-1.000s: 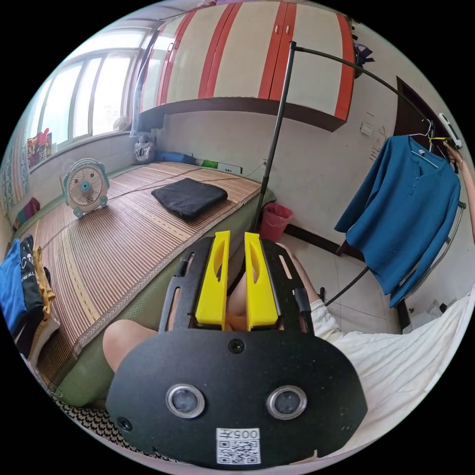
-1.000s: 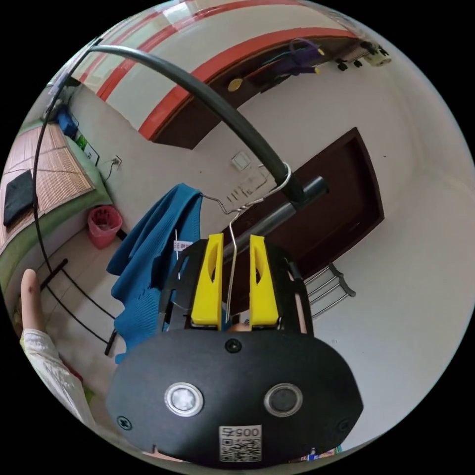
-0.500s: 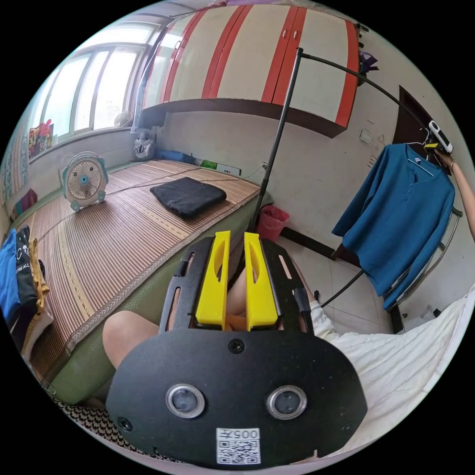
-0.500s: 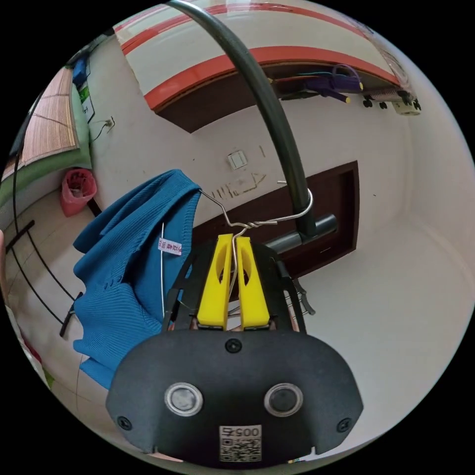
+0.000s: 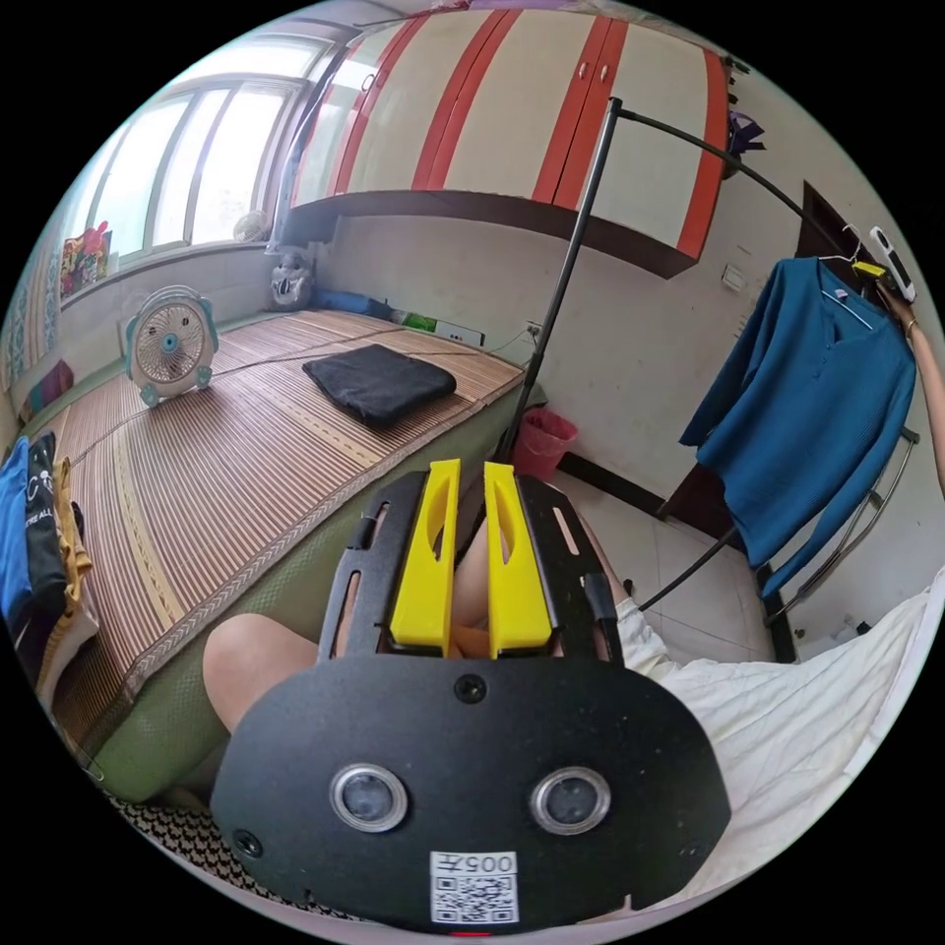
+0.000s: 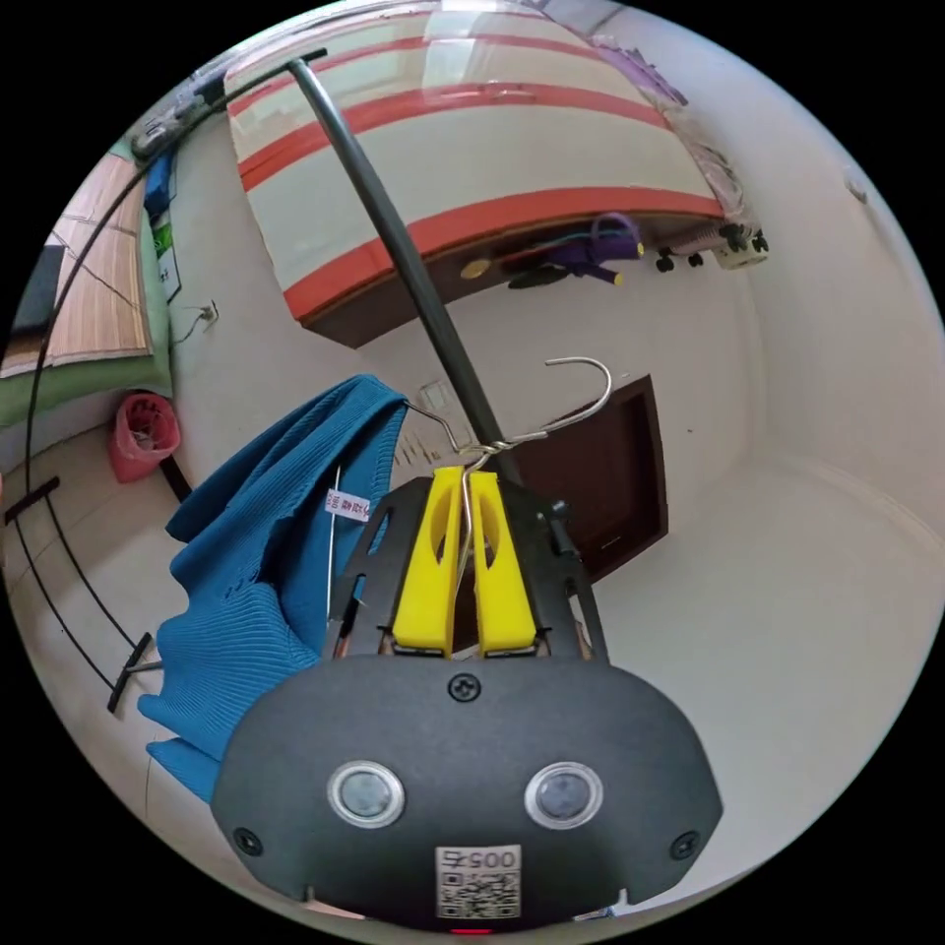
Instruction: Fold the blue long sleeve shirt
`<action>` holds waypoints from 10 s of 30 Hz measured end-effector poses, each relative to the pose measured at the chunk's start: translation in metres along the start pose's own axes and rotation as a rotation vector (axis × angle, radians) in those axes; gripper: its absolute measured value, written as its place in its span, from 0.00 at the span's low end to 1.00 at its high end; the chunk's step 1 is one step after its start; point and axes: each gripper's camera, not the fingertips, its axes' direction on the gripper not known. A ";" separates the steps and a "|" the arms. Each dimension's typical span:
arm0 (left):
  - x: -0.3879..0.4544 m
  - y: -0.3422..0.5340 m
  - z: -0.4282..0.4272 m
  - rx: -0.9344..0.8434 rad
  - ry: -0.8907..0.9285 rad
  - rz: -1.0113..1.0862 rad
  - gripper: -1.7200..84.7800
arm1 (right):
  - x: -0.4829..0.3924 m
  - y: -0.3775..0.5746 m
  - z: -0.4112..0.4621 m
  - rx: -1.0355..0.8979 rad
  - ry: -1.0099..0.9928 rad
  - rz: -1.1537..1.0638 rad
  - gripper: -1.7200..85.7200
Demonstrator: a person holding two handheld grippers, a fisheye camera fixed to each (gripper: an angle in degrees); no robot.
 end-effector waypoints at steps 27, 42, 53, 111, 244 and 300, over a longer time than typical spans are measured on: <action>-0.065 0.014 -0.124 0.181 -0.254 -0.149 0.08 | 0.012 -0.216 -0.134 0.994 -0.554 0.059 0.00; -0.089 0.061 -0.190 0.194 -0.560 -0.343 0.08 | -0.116 -0.424 -0.160 1.290 -1.314 -0.087 0.00; -0.094 0.072 -0.153 0.068 -0.578 -0.430 0.08 | -0.283 -0.494 -0.150 1.226 -1.707 -0.229 0.00; -0.063 0.072 -0.033 -0.004 -0.565 -0.224 0.10 | -0.422 -0.522 -0.398 0.591 -2.171 -0.310 0.00; -0.347 -0.013 -0.504 0.125 -1.039 -0.596 0.04 | -0.289 -0.660 -0.487 0.675 -2.188 -0.727 0.06; -0.267 0.018 -0.185 -0.143 -0.573 -0.239 0.12 | -0.278 -0.601 -0.390 0.710 -1.897 -0.573 0.07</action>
